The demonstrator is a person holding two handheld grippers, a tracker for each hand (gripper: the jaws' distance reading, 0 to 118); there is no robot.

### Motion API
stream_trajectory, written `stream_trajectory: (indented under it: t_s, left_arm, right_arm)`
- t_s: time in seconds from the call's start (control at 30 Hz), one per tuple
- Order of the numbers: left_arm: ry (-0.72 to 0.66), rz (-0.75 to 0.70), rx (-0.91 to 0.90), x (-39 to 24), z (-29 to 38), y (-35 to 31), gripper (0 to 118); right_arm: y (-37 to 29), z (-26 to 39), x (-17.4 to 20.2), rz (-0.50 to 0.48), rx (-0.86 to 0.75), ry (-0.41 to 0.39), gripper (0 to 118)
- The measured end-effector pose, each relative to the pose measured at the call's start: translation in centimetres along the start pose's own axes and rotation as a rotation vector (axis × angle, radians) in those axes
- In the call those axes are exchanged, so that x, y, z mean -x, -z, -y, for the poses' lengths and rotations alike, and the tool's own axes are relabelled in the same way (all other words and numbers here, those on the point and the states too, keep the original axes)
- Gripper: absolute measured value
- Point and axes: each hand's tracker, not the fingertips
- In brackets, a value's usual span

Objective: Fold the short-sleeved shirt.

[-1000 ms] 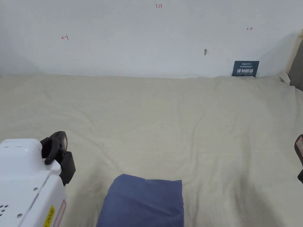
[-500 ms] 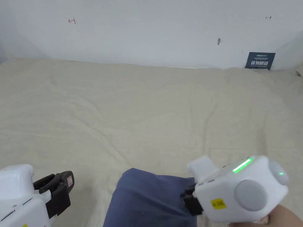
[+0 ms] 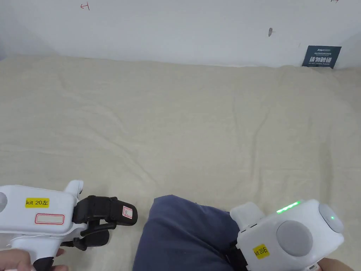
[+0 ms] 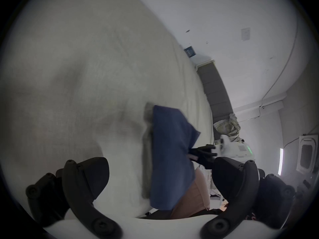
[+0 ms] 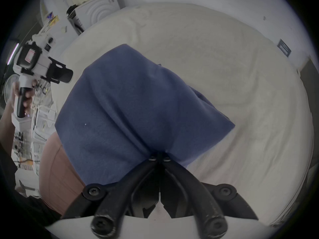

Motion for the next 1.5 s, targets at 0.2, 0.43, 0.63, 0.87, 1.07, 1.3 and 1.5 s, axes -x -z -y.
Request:
stream_trajectory:
  t_s: [0.2, 0.43, 0.63, 0.87, 1.07, 1.3, 1.5]
  left_arm:
    - [-0.051, 0.203, 0.065, 0.3, -0.1, 4.7, 118]
    - [0.000, 0.182, 0.211, -0.7, -0.3, 9.3, 118]
    - [0.078, -0.051, 0.151, -3.5, 1.6, 8.7, 34]
    - [0.216, -0.165, 0.123, -4.7, 1.1, 8.2, 33]
    - [0.327, -0.233, 0.044, -8.0, 1.0, 3.2, 30]
    - [0.348, -0.551, -0.073, -5.2, -1.5, -8.6, 29]
    - [0.291, -0.814, -0.095, 0.3, -4.3, -17.9, 29]
  right_arm:
    - [0.0, 0.5, 0.4, 0.014, -0.024, 0.008, 0]
    - [0.0, 1.1, -0.2, -0.010, -0.055, 0.038, 0]
    - [-0.6, 1.9, -1.0, -0.057, -0.102, 0.085, 0]
    - [-3.5, 3.4, -0.8, -0.055, -0.237, 0.085, 0]
    - [-6.9, 3.9, -0.8, -0.060, -0.364, 0.124, 0]
    - [-7.5, 3.3, 0.5, -0.092, -0.386, 0.150, 0]
    - [-7.1, 2.5, 2.7, -0.082, -0.351, 0.104, 0]
